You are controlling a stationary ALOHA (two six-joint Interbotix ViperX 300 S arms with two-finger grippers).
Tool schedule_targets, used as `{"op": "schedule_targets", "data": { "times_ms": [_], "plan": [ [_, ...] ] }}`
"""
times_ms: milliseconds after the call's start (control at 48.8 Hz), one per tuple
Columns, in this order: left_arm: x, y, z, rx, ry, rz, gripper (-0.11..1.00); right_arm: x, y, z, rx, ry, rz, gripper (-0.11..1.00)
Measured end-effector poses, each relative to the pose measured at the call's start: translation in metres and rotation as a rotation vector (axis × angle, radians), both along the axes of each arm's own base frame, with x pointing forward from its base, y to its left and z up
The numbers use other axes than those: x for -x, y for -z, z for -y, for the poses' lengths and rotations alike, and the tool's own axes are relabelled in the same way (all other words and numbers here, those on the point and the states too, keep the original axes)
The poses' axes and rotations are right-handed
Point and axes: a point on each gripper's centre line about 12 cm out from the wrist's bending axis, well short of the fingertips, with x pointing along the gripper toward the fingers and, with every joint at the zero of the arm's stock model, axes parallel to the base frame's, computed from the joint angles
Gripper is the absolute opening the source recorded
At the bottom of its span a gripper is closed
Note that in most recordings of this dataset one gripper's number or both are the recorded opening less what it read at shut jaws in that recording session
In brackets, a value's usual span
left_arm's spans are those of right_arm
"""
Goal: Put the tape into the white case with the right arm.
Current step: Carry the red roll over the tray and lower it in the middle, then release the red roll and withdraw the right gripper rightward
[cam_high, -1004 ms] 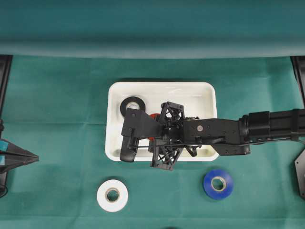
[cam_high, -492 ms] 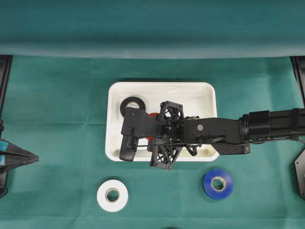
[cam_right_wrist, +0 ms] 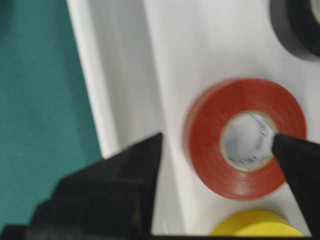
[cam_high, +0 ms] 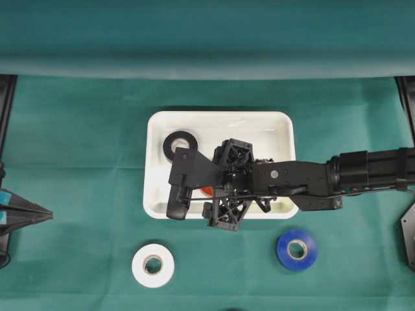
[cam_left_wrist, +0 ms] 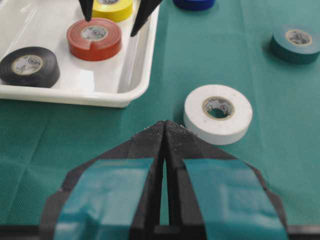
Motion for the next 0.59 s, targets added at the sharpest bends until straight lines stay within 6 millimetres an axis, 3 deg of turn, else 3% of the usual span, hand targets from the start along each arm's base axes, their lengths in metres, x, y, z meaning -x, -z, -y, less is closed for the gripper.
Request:
{"op": "schedule_targets", "data": {
  "times_ms": [225,594],
  "plan": [
    [0.0,0.0,0.0,-0.002,0.002,0.0,0.0,0.009,-0.02,0.0,0.006,0.014,0.007,0.5],
    [0.0,0.0,0.0,-0.002,0.0,0.0,0.0,0.073,-0.043,-0.007,0.006,0.036,-0.018,0.5]
  ]
}}
